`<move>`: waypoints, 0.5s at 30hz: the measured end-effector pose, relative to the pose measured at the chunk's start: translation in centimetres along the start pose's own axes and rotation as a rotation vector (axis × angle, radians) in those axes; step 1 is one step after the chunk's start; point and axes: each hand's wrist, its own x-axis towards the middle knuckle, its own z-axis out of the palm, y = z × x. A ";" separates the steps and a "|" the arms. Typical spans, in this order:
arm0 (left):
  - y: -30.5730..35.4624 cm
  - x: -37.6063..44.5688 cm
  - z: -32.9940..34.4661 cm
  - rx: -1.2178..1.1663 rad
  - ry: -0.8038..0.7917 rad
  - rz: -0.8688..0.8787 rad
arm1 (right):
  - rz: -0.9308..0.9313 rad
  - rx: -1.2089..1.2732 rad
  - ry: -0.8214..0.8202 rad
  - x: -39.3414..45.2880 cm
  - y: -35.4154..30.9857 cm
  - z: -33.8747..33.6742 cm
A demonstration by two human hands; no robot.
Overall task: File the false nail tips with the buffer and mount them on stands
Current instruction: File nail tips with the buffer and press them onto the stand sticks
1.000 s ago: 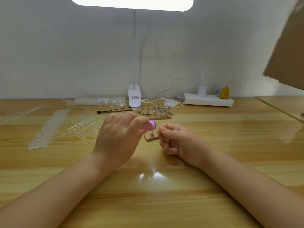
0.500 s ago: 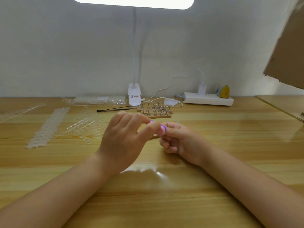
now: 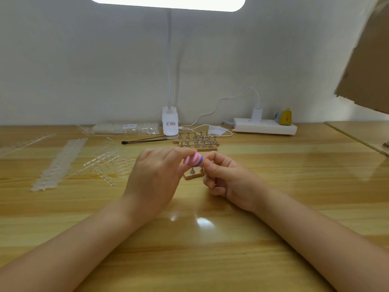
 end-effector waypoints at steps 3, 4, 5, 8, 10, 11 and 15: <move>0.5 0.1 0.2 -0.048 -0.015 0.033 | -0.001 -0.008 0.012 0.0 0.0 0.1; 0.4 0.1 0.2 -0.056 -0.052 0.012 | 0.001 -0.002 0.012 0.0 0.0 0.0; 0.1 0.1 0.1 -0.077 -0.094 -0.033 | 0.003 0.007 0.011 0.0 0.0 0.0; -0.8 0.0 0.0 -0.159 -0.100 -0.120 | 0.001 0.017 0.011 0.0 -0.1 0.0; -0.5 0.2 0.1 -0.218 0.013 -0.070 | 0.003 0.010 0.017 0.0 0.0 0.0; -0.2 0.3 0.2 -0.209 0.060 -0.015 | 0.004 0.004 0.019 0.0 0.0 0.1; -0.3 0.1 0.3 0.047 0.086 0.185 | 0.003 -0.017 -0.004 -0.1 -0.1 0.2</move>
